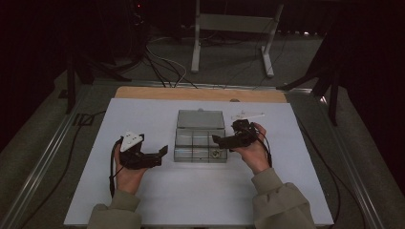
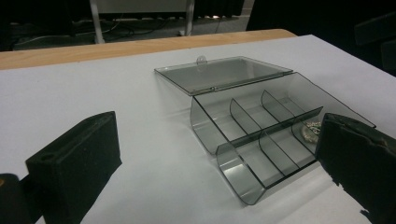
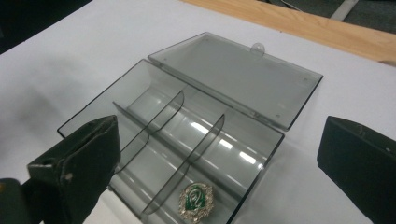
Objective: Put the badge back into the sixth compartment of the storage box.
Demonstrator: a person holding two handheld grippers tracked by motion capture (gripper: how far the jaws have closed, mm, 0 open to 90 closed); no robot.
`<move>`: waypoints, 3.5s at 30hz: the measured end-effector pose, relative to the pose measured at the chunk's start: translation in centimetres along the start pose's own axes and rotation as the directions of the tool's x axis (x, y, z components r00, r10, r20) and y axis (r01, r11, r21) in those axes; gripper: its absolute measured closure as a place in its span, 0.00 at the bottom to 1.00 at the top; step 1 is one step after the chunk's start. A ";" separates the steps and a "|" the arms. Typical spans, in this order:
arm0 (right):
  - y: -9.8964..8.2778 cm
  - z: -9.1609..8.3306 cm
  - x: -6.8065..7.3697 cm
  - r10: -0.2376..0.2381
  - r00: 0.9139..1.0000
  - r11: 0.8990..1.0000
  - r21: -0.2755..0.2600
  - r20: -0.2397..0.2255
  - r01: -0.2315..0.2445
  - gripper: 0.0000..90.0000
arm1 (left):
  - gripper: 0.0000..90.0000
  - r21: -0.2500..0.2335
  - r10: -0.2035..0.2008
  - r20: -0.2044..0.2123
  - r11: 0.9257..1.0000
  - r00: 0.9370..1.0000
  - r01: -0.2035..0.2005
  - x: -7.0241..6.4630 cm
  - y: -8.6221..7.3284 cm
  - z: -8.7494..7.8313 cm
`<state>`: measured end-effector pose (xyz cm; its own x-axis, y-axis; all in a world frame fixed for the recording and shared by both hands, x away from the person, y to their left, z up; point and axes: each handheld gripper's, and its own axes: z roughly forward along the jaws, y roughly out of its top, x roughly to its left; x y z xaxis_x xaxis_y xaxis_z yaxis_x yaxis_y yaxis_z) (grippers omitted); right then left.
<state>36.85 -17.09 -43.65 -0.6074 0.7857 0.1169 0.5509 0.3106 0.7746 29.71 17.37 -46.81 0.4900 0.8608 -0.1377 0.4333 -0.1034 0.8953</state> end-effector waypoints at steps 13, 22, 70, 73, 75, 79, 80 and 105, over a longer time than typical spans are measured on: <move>1.4 0.4 -1.2 0.047 0.999 0.999 -0.025 0.015 -0.046 0.00 | 0.01 -0.006 -0.011 0.021 1.000 1.000 0.011 -0.4 0.0 0.5; 2.5 0.5 -1.4 0.044 0.998 0.998 -0.040 0.032 -0.043 0.00 | 0.00 -0.007 -0.009 0.016 1.000 1.000 0.009 -0.4 0.0 0.6; 3.8 4.3 -4.0 0.099 0.991 0.995 -0.039 0.093 -0.096 0.00 | 0.00 0.031 -0.005 0.006 1.000 1.000 0.005 -1.1 -0.8 2.6; 3.8 4.5 -4.1 0.104 0.990 0.994 -0.037 0.091 -0.101 0.00 | 0.00 0.032 -0.005 0.006 0.999 1.000 0.005 -1.2 -0.8 2.6; 3.7 4.7 -4.1 0.106 0.990 0.994 -0.034 0.091 -0.104 0.00 | 0.00 0.032 -0.006 0.007 0.999 1.000 0.006 -1.2 -0.8 2.7; 3.7 4.9 -4.1 0.107 0.990 0.994 -0.031 0.093 -0.105 0.00 | 0.00 0.033 -0.005 0.006 0.999 1.000 0.005 -1.2 -0.8 2.7; 3.7 5.0 -4.1 0.108 0.990 0.994 -0.031 0.092 -0.105 0.00 | 0.00 0.034 -0.006 0.007 0.999 1.000 0.006 -1.2 -0.8 2.7; 3.1 6.1 -4.5 0.092 0.989 0.995 0.012 0.113 -0.094 0.00 | 0.00 0.038 -0.004 0.011 0.999 1.000 0.004 -1.3 -0.9 3.0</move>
<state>44.80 -16.37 -45.52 -0.4854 0.8665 0.1170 0.6126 0.2416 0.7526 30.92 14.85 -48.66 0.4963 0.8558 -0.1463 0.4638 -0.1189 0.8779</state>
